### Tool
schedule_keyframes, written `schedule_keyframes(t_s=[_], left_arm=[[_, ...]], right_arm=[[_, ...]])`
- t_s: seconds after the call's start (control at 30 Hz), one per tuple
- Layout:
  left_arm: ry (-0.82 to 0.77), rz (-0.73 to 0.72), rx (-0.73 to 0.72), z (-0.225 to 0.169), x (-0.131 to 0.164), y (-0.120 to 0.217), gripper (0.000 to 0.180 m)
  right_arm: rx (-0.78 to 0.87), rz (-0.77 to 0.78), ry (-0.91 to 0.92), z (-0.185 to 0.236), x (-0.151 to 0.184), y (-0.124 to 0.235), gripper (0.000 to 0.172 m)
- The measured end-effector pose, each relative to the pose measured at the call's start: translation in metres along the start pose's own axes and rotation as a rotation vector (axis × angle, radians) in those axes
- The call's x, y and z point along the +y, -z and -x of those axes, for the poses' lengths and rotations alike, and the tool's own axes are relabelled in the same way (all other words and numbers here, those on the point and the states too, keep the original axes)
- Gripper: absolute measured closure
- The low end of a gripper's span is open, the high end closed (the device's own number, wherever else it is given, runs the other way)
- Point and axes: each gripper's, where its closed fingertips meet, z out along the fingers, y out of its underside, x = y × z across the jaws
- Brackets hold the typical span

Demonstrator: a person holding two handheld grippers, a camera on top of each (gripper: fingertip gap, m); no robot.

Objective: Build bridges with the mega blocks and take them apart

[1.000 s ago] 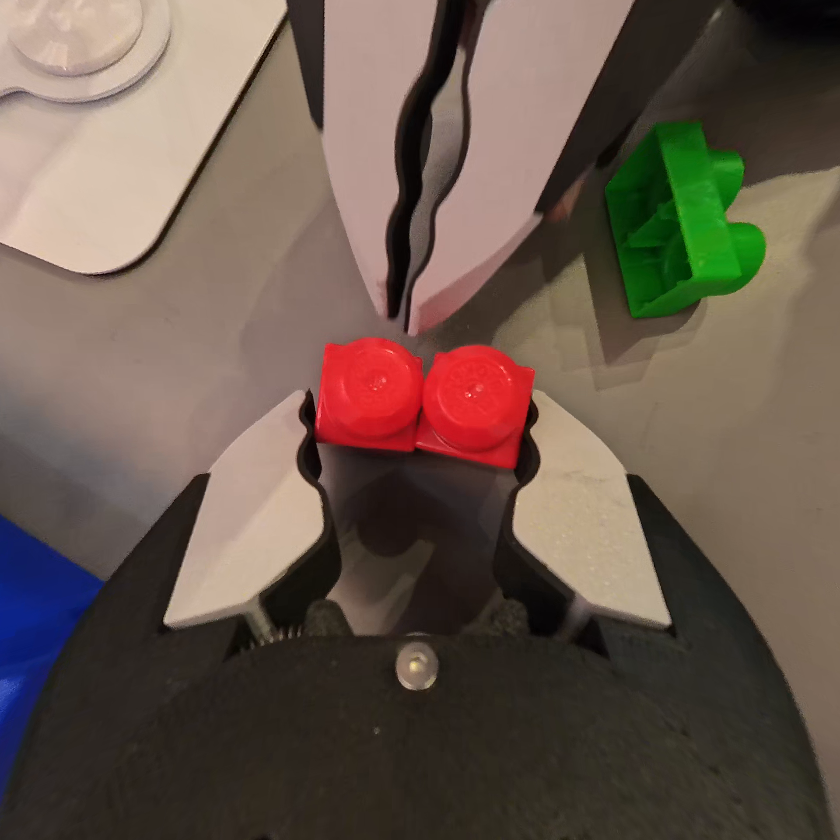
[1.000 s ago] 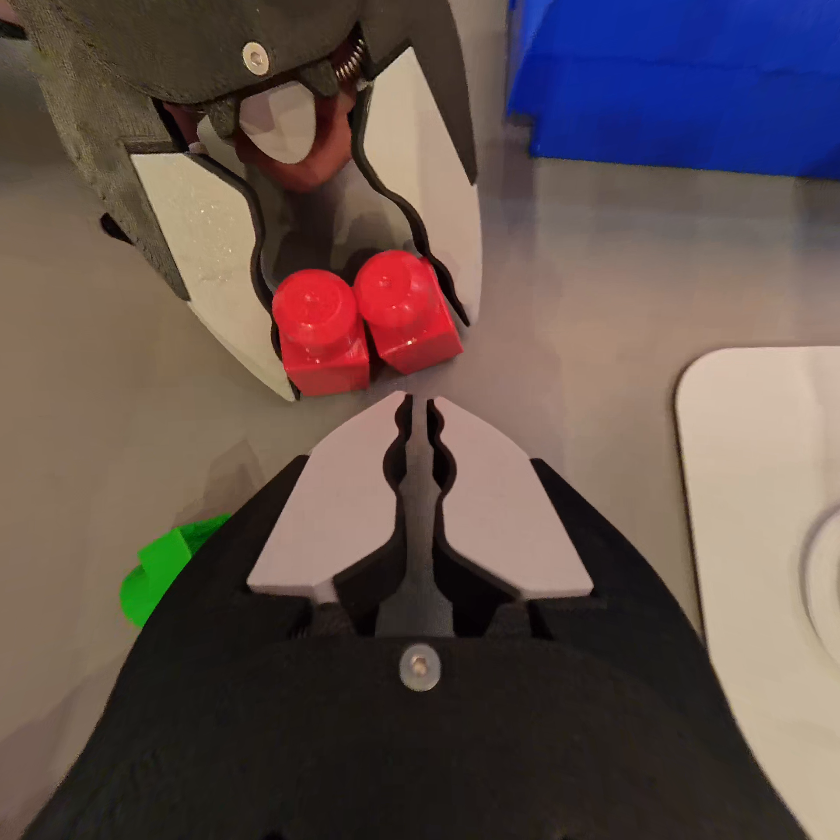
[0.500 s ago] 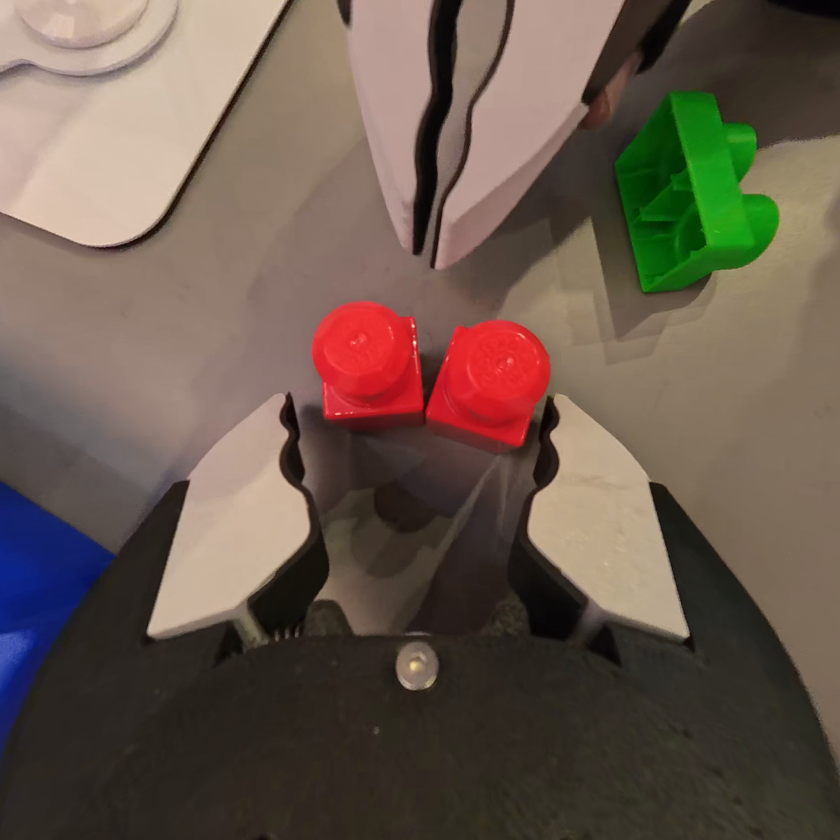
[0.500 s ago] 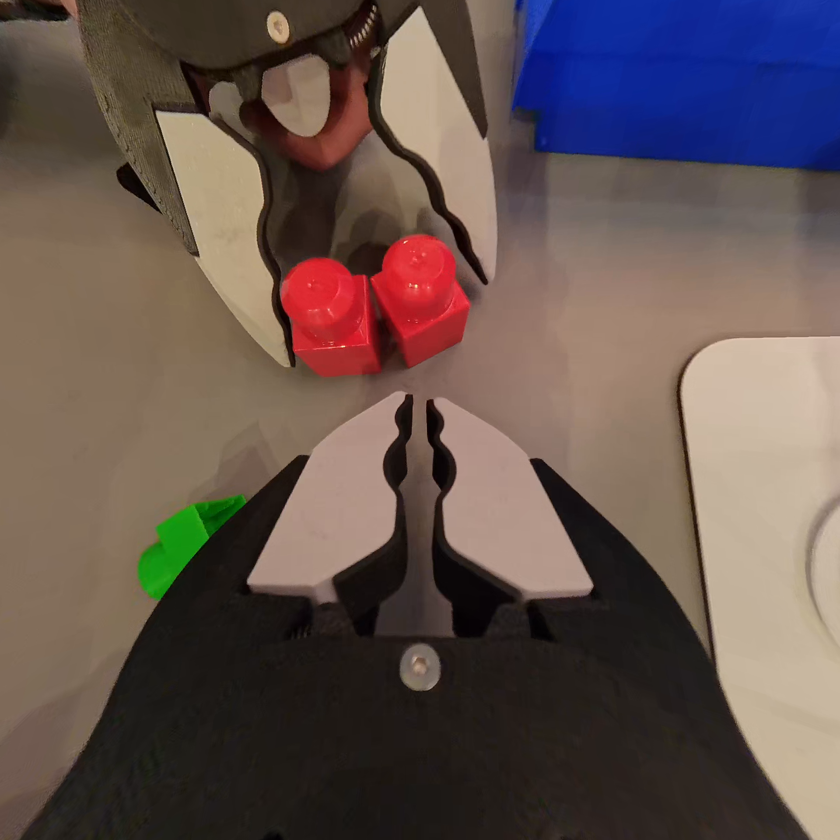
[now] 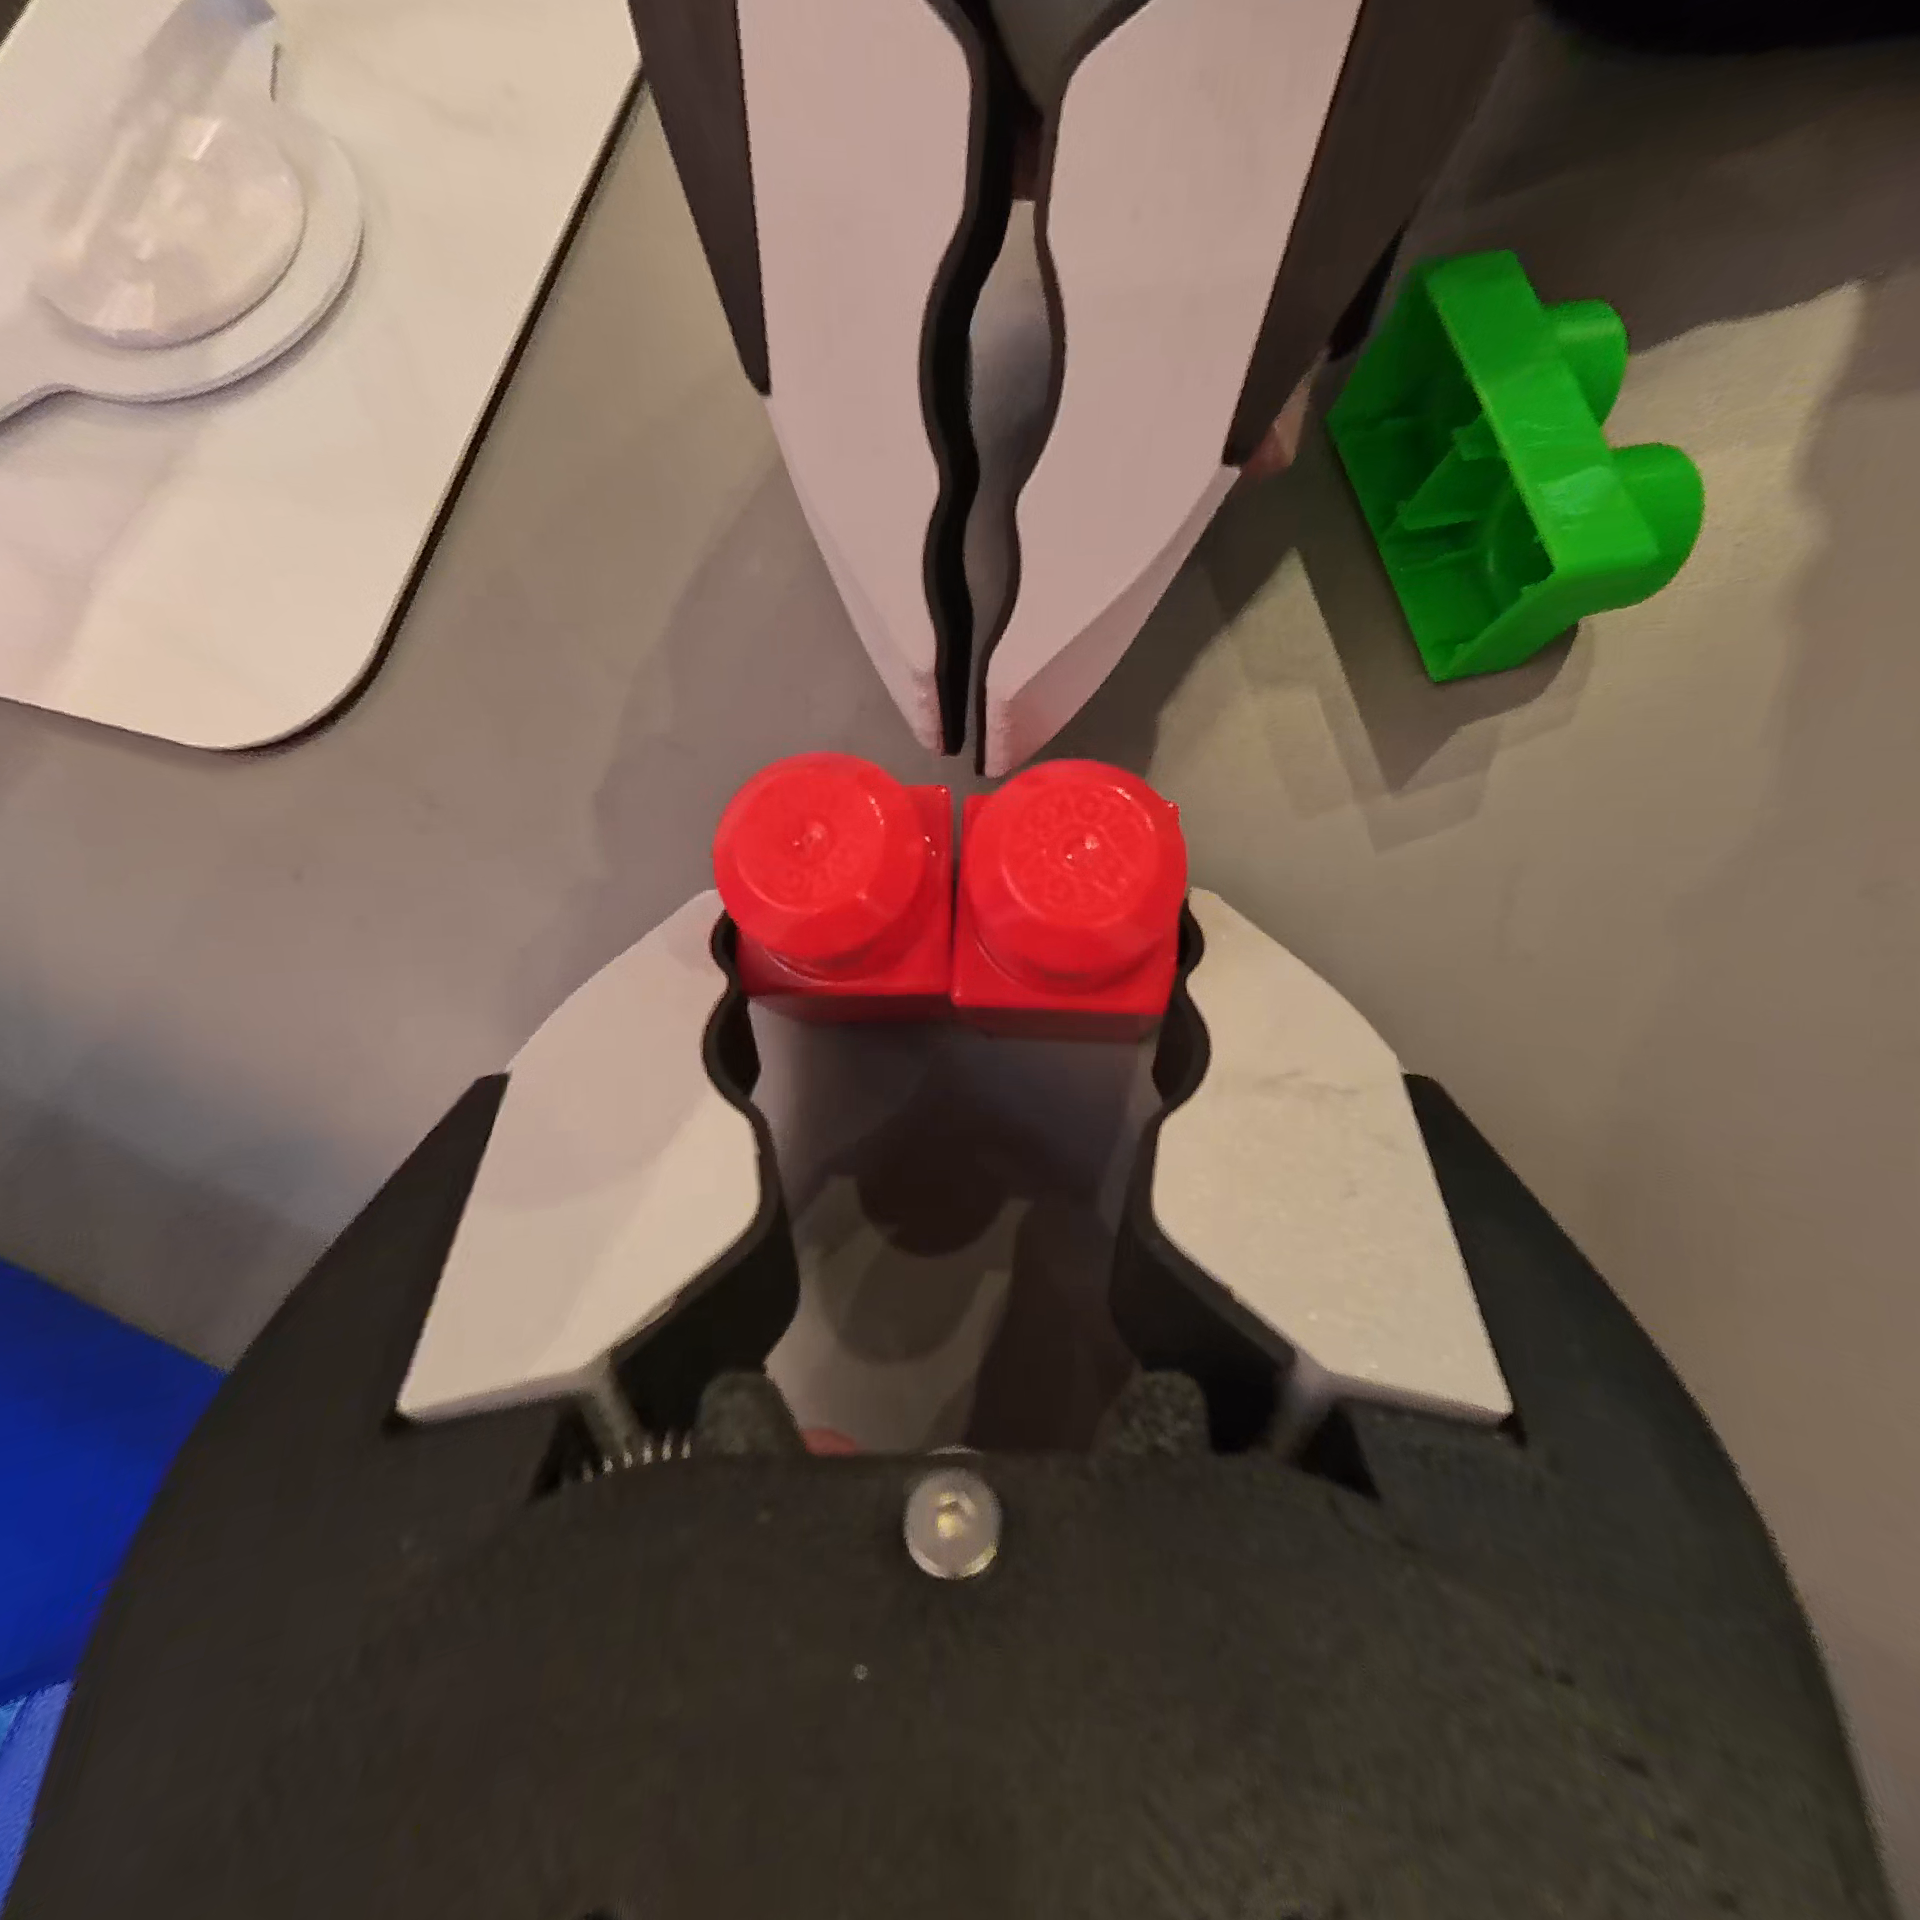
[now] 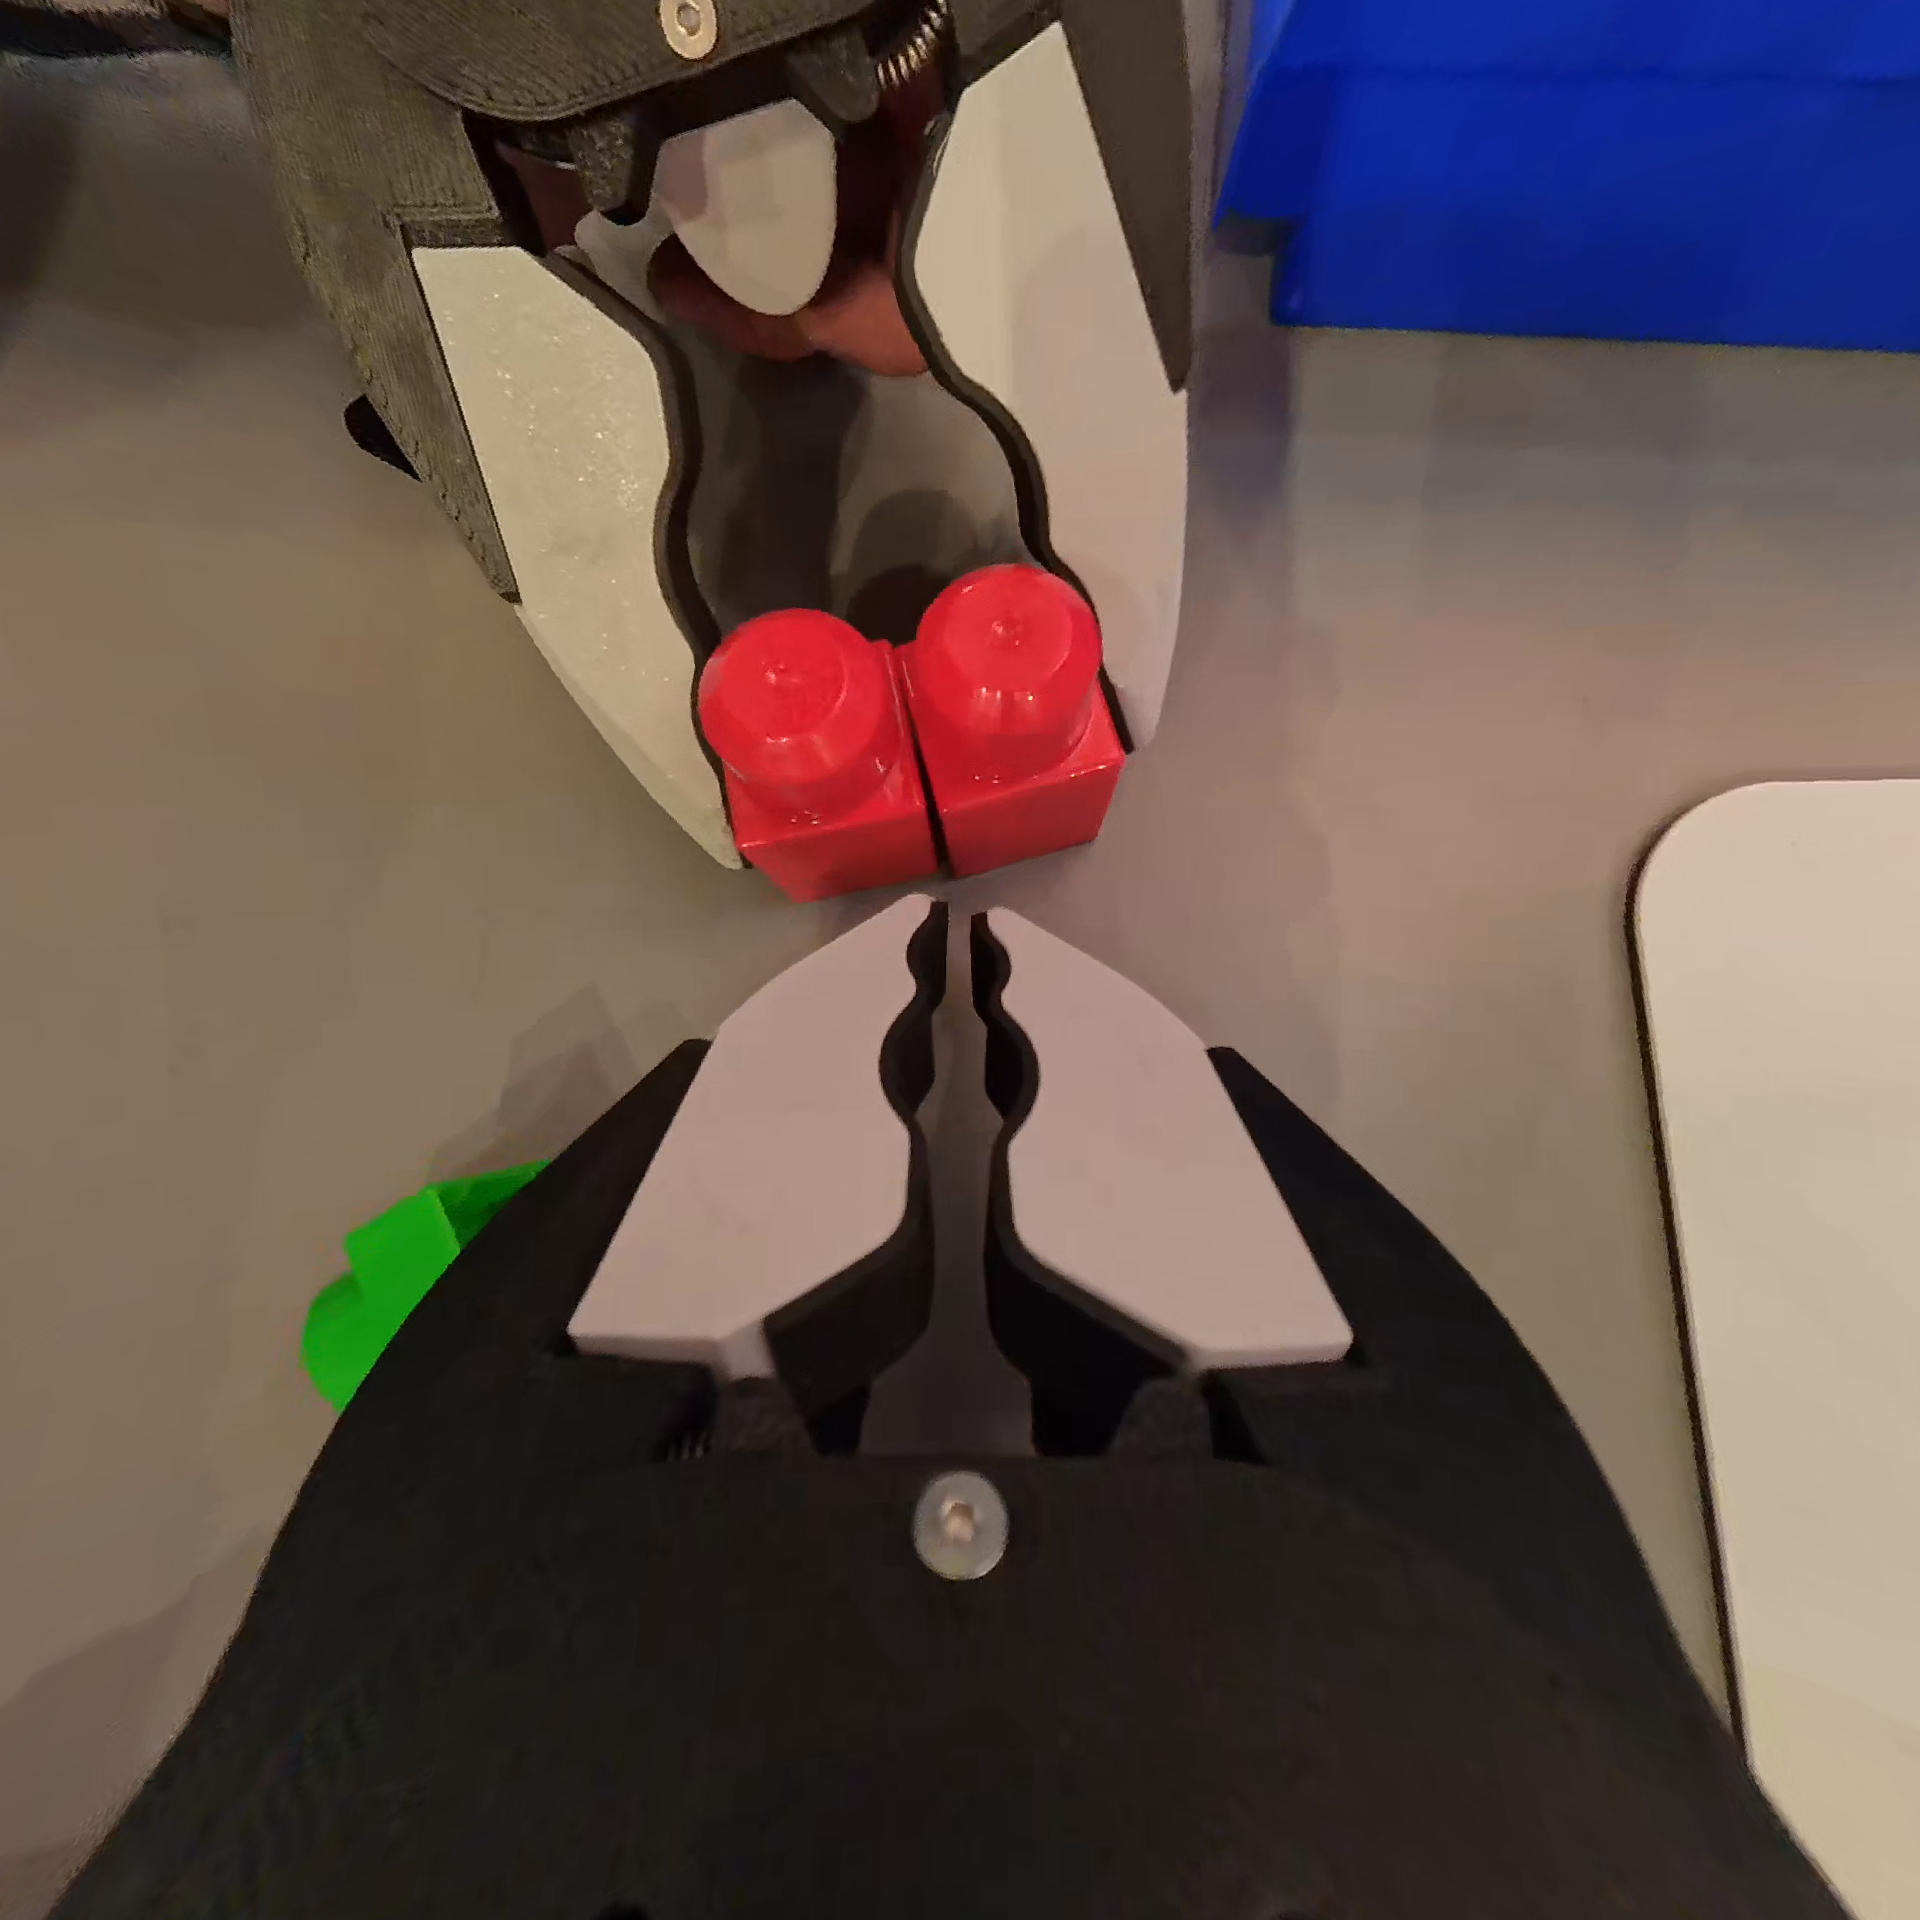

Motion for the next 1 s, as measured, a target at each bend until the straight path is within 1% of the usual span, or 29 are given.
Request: schedule_keyframes(t_s=[0.07,0.17,0.23,0.27,0.37,0.43,0.47,0.5,0.57,0.6,0.63,0.77,0.83,0.9,0.97,1.0], left_arm=[[-0.006,0.009,-0.035,0.005,0.001,0.001,0.106],[0.007,0.013,-0.022,0.005,0.000,0.005,0.106],[0.001,0.006,-0.011,0.002,-0.003,0.010,0.106],[0.003,0.005,0.006,-0.001,-0.005,0.012,0.106],[0.009,-0.003,0.063,-0.009,-0.010,0.018,0.106],[0.025,-0.020,0.086,-0.012,-0.013,0.021,0.106],[0.037,-0.024,0.106,-0.014,-0.014,0.022,0.106],[0.042,-0.022,0.122,-0.017,-0.014,0.022,0.106],[0.028,-0.011,0.108,-0.017,-0.013,0.022,0.106],[0.023,-0.004,0.108,-0.018,-0.013,0.022,0.106],[0.015,0.000,0.097,-0.018,-0.014,0.021,0.106],[-0.028,0.026,-0.002,-0.013,-0.018,0.023,0.106],[-0.069,0.046,-0.073,-0.009,-0.020,0.026,0.106],[-0.098,0.056,-0.147,-0.003,-0.024,0.028,0.106],[-0.133,0.066,-0.232,0.004,-0.028,0.032,0.106],[-0.142,0.061,-0.270,0.008,-0.032,0.035,0.106]], right_arm=[[0.001,-0.007,0.004,-0.001,0.000,0.006,0.166],[-0.010,-0.005,0.032,0.005,-0.002,0.029,0.158],[-0.037,0.023,0.082,0.017,0.001,0.050,0.150],[-0.054,0.044,0.120,0.027,0.005,0.059,0.143],[-0.070,0.136,0.230,0.056,0.023,0.075,0.131],[-0.097,0.194,0.307,0.080,0.038,0.074,0.123],[-0.078,0.228,0.359,0.087,0.044,0.071,0.120],[-0.043,0.278,0.408,0.089,0.052,0.067,0.118],[0.012,0.386,0.473,0.089,0.068,0.058,0.112],[0.023,0.417,0.491,0.088,0.073,0.052,0.115],[0.026,0.436,0.500,0.088,0.076,0.047,0.123],[0.020,0.408,0.420,0.084,0.071,0.042,0.126],[0.037,0.343,0.304,0.075,0.062,0.043,0.126],[0.009,0.199,0.130,0.067,0.043,0.048,0.126],[-0.008,0.016,-0.049,0.055,0.017,0.059,0.126],[-0.049,-0.082,-0.141,0.052,0.003,0.065,0.126]])
